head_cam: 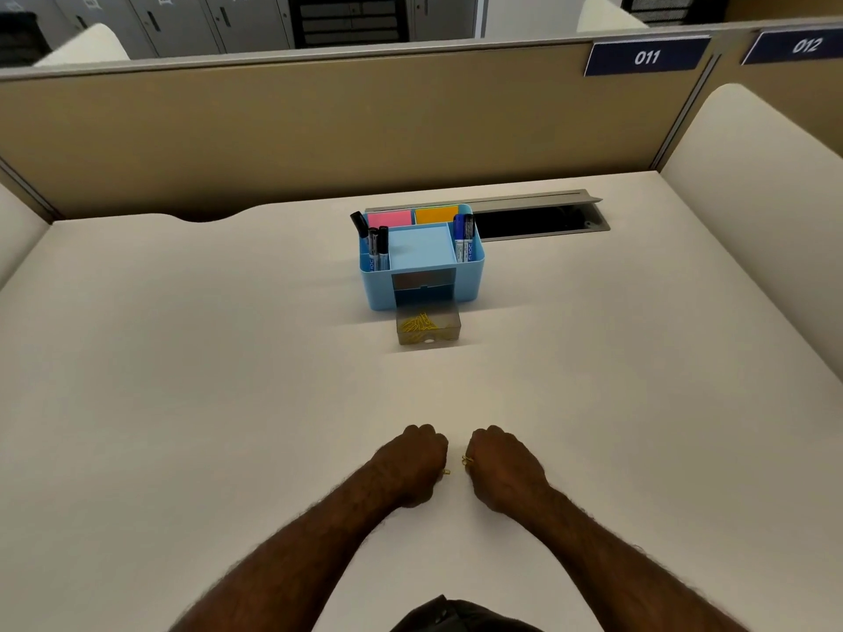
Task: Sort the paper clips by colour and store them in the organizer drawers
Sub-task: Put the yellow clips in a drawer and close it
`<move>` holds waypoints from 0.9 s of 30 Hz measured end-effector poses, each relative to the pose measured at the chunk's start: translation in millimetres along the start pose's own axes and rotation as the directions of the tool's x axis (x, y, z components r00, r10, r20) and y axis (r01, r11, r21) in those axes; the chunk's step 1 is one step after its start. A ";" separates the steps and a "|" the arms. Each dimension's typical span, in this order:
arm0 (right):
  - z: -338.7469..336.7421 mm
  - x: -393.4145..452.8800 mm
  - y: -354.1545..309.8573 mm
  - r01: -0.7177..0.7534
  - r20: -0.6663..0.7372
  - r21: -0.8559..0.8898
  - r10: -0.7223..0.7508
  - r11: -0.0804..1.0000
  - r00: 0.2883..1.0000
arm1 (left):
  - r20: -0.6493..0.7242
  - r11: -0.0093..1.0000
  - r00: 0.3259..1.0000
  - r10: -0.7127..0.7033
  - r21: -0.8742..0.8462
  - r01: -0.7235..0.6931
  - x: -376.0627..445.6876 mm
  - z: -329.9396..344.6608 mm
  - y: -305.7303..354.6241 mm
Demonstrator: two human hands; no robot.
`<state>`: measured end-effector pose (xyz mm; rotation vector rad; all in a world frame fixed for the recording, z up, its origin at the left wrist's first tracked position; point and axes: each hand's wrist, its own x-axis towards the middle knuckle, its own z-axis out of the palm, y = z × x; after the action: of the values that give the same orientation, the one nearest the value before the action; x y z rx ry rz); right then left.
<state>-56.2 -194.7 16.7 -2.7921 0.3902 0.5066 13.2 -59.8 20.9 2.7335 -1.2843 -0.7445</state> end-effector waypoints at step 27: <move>-87.8 166.9 -46.1 0.060 -0.380 0.524 0.170 0.850 0.909 | -0.425 0.879 0.796 -0.432 -0.394 0.267 106.4 -106.8 -57.5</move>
<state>135.0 -215.1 43.2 -2.3241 0.5972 -0.1859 158.8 -118.1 59.1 2.6529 -0.4966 -0.1782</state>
